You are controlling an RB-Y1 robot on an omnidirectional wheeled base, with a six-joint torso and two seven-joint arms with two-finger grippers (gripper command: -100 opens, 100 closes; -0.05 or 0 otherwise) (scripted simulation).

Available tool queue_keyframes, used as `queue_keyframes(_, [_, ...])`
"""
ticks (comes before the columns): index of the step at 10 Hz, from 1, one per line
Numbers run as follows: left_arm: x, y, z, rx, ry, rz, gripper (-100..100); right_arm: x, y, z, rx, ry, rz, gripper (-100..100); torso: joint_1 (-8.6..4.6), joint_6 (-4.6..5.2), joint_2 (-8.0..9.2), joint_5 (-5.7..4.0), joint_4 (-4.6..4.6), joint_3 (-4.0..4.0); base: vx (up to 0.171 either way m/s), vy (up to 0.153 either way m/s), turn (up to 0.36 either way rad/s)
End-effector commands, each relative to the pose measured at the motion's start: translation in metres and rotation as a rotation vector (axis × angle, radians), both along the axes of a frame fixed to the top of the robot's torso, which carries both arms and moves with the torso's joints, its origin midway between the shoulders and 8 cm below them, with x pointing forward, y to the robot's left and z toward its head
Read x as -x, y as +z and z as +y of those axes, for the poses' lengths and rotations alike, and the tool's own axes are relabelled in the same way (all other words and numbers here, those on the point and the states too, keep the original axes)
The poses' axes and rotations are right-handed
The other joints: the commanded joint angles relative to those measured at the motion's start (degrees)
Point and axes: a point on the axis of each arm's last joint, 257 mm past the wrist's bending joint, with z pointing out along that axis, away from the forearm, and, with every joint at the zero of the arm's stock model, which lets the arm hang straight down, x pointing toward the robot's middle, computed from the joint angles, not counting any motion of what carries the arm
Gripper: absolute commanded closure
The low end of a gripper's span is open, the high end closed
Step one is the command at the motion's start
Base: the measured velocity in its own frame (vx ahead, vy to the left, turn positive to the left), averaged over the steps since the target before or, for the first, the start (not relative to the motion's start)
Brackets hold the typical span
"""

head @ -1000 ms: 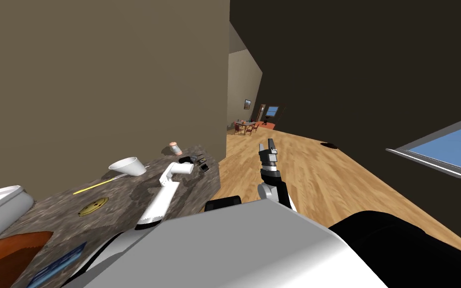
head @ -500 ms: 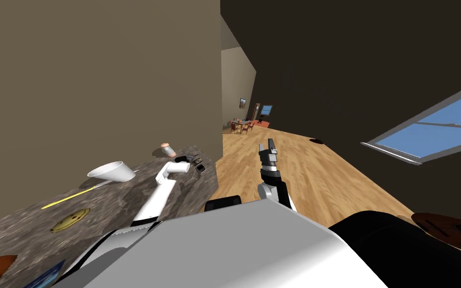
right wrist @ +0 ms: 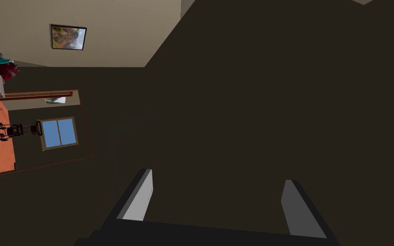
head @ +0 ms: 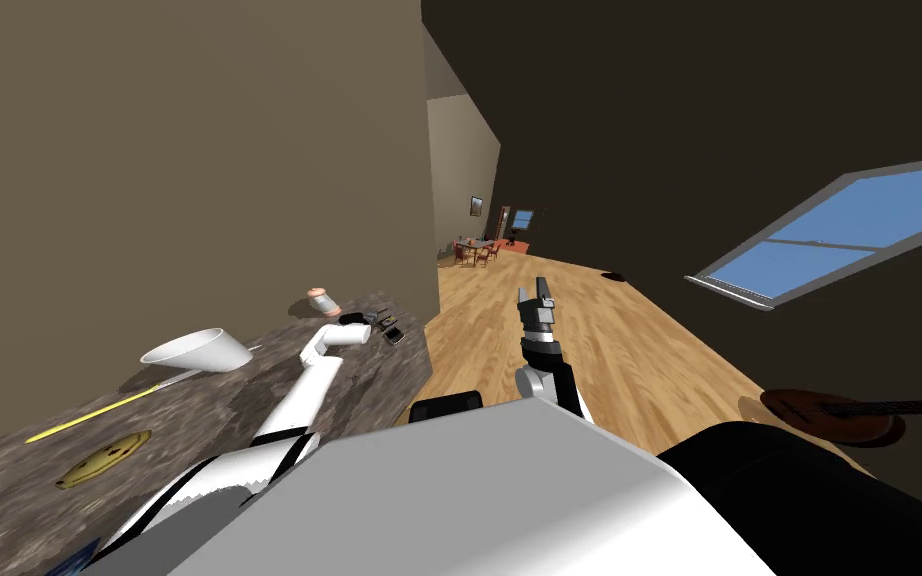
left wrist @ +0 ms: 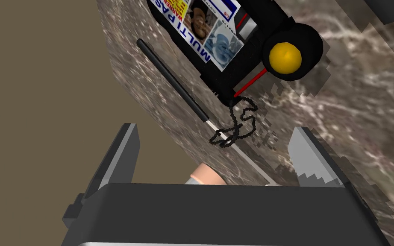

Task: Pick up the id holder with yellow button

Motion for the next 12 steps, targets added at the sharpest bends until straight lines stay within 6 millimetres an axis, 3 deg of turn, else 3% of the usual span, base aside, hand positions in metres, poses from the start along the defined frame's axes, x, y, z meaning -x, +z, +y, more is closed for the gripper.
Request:
queue_keyframes(1, [-0.001, 0.001, 0.025, 0.001, 0.034, -0.006, -100, 0.0, 0.0, 0.0, 0.0, 0.0, 0.0, 0, 0.0, 0.0, 0.0, 0.0, 0.0, 0.0, -0.066, -0.029, -0.254])
queue_keyframes(4, [0.0, -0.001, 0.043, 0.003, 0.061, -0.005, -100, 0.0, 0.0, 0.0, 0.0, 0.0, 0.0, 0, 0.0, -0.01, 0.01, 0.0, 0.0, 0.0, -0.047, -0.02, -0.104])
queue_keyframes(6, [0.0, 0.001, 0.076, 0.009, 0.111, -0.016, -100, 0.0, 0.0, 0.0, 0.0, 0.0, 0.0, 0, 0.0, 0.0, -0.04, 0.0, -0.01, -0.02, -0.049, -0.036, -0.221])
queue_keyframes(7, [0.0, -0.001, 0.065, 0.006, 0.096, -0.011, -100, 0.0, 0.0, 0.0, 0.0, 0.0, 0.0, 0, -0.07, 0.01, 0.0, -0.01, 0.0, 0.0, -0.026, -0.018, -0.049])
queue_keyframes(8, [-0.001, -0.001, 0.067, 0.007, 0.098, -0.013, 100, 0.0, 0.0, 0.0, 0.0, 0.0, 0.0, 0, 0.01, -0.04, -0.07, 0.0, -0.01, -0.03, -0.004, -0.003, 0.01])
queue_keyframes(12, [-0.001, 0.001, 0.067, 0.01, 0.1, -0.017, 100, 0.0, 0.0, 0.0, 0.0, 0.0, 0.0, 0, 0.07, 0.01, -0.22, 0.0, -0.11, -0.15, -0.002, -0.001, 0.004])
